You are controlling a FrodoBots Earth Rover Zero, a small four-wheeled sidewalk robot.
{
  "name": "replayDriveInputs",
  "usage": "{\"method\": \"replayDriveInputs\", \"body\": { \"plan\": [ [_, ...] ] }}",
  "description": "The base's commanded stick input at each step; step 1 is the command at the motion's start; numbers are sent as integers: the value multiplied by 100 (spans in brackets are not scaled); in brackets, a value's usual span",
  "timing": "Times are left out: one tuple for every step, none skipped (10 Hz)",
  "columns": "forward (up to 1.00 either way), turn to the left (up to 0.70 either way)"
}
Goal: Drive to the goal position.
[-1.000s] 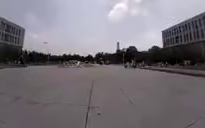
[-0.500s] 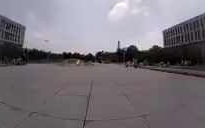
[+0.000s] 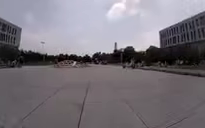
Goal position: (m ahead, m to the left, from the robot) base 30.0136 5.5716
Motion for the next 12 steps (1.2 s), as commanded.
{"method": "replayDriveInputs", "body": {
  "plan": [
    [70, 0],
    [70, 0],
    [70, 0],
    [70, 0],
    [70, 0],
    [70, 0],
    [70, 0],
    [70, 0],
    [70, 0],
    [70, 0],
    [70, 0],
    [70, 0]
  ]
}}
